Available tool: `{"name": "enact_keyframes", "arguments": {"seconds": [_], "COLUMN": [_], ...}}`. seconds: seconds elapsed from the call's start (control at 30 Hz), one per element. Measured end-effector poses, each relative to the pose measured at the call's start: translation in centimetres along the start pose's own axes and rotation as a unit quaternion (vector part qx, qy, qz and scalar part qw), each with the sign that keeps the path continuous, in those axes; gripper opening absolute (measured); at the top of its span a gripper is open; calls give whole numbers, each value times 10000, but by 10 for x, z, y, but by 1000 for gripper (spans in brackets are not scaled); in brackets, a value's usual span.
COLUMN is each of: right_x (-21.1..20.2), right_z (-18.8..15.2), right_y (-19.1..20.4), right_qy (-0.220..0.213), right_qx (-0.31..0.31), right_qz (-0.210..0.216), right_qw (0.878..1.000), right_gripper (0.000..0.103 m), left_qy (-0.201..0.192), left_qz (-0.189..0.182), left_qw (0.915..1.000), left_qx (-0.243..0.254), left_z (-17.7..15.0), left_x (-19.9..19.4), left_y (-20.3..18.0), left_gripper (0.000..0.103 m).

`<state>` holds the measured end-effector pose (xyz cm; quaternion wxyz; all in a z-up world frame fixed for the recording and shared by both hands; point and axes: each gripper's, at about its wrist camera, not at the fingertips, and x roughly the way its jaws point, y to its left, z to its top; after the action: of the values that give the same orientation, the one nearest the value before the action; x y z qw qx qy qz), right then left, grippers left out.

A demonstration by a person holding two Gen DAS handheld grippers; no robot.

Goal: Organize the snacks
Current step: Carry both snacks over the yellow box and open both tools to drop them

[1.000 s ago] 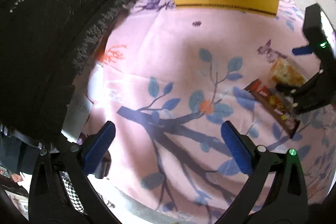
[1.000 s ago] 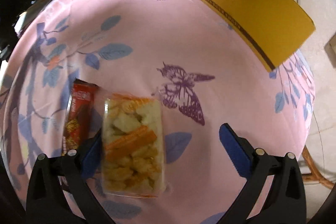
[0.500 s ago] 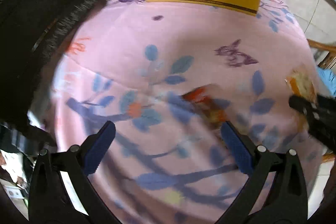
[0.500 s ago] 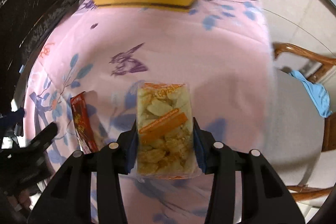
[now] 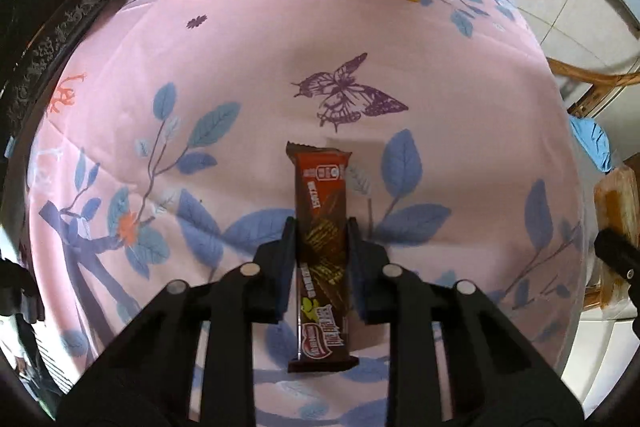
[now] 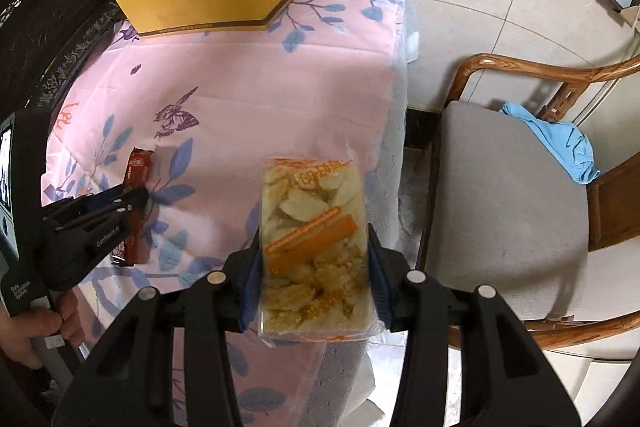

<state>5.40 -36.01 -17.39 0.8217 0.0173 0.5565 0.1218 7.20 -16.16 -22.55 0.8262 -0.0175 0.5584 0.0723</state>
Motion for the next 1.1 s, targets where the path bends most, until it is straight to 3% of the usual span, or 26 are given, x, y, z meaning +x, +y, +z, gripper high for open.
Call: {"name": "enact_keyframes", "arguments": {"seconds": [0.1,0.3,0.53,0.77,0.9,0.97,1.03,1.1], "right_x": [-1,-11,-39,-75,-77,-72,-69,-59], "right_z": [3,10,43,114,171,207,236,268], "right_y": [4,22,51,91,96,98,103,108], "right_qy": [-18,-183,-542,-1470,-1812,-1833,-1934,-2017], "right_qx": [46,36,92,-320,-280,-101,-102,-129], "right_qz": [103,171,319,56,24,140,145,-51], "right_qw": [9999,9997,9980,9886,9830,9829,9810,9793], "right_gripper": [46,46,46,46,46,46,46,46], "left_qy": [-16,-284,-922,-1432,-1955,-2134,-2134,-2015], "left_qz": [-230,-218,-266,-393,17,30,6,-243], "left_qw": [9997,9992,9947,9874,9778,9736,9743,9774], "left_qx": [51,167,359,552,751,808,721,598], "left_z": [0,18,59,136,201,225,253,281], "left_x": [-3,-29,-75,-110,-124,-126,-121,-108], "left_y": [8,20,40,66,74,78,83,88], "left_gripper": [24,24,24,24,24,24,24,24]}}
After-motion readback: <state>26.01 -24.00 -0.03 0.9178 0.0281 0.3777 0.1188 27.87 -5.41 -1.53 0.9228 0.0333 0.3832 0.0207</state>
